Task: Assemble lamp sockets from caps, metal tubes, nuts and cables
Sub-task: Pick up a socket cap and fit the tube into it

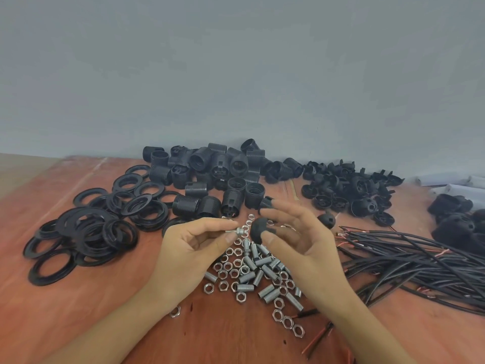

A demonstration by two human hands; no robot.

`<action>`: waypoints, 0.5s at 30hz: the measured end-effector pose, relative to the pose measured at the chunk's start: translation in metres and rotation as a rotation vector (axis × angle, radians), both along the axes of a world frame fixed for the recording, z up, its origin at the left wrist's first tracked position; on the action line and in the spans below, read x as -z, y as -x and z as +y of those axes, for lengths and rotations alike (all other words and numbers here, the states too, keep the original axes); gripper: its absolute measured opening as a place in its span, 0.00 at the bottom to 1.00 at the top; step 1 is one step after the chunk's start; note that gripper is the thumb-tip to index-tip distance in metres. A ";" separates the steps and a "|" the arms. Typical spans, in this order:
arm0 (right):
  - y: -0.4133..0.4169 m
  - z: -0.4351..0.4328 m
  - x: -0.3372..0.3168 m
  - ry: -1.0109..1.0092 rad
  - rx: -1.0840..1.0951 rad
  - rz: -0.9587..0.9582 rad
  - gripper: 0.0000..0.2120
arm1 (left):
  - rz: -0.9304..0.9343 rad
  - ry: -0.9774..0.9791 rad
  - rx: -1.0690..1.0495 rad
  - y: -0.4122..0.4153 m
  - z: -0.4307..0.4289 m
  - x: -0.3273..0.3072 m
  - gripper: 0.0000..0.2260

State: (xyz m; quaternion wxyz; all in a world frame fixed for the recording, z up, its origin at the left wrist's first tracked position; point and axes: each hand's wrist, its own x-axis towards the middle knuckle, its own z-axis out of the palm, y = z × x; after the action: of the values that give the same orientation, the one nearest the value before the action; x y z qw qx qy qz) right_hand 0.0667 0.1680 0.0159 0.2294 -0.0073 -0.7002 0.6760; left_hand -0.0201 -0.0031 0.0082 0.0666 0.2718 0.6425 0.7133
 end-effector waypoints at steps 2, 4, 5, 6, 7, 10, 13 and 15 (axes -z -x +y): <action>0.000 -0.001 0.003 0.017 -0.047 -0.019 0.21 | -0.006 -0.021 0.002 -0.001 0.000 0.000 0.09; -0.001 -0.001 0.005 0.021 -0.073 -0.017 0.21 | 0.000 -0.026 0.000 -0.001 0.000 0.000 0.09; -0.001 -0.001 0.005 0.024 -0.081 -0.013 0.21 | 0.003 -0.021 -0.003 -0.001 0.000 0.000 0.09; -0.001 -0.002 0.005 0.027 -0.086 -0.009 0.21 | 0.004 -0.016 -0.008 -0.001 0.000 -0.001 0.08; -0.001 -0.002 0.005 0.029 -0.089 -0.006 0.21 | 0.001 -0.014 -0.014 -0.001 0.000 -0.001 0.08; -0.001 -0.003 0.005 0.046 -0.103 0.002 0.19 | -0.014 -0.025 -0.010 -0.001 -0.001 -0.003 0.07; -0.001 -0.004 0.005 0.040 -0.115 0.026 0.18 | -0.019 -0.024 0.006 0.000 -0.002 -0.005 0.06; 0.000 -0.004 0.004 0.040 -0.120 0.038 0.18 | -0.019 -0.014 0.005 0.000 -0.002 -0.005 0.06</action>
State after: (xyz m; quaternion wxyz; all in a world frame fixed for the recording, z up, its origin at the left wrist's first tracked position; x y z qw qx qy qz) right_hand 0.0670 0.1642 0.0116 0.2015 0.0426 -0.6813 0.7025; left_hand -0.0197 -0.0054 0.0130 0.0726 0.2672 0.6362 0.7201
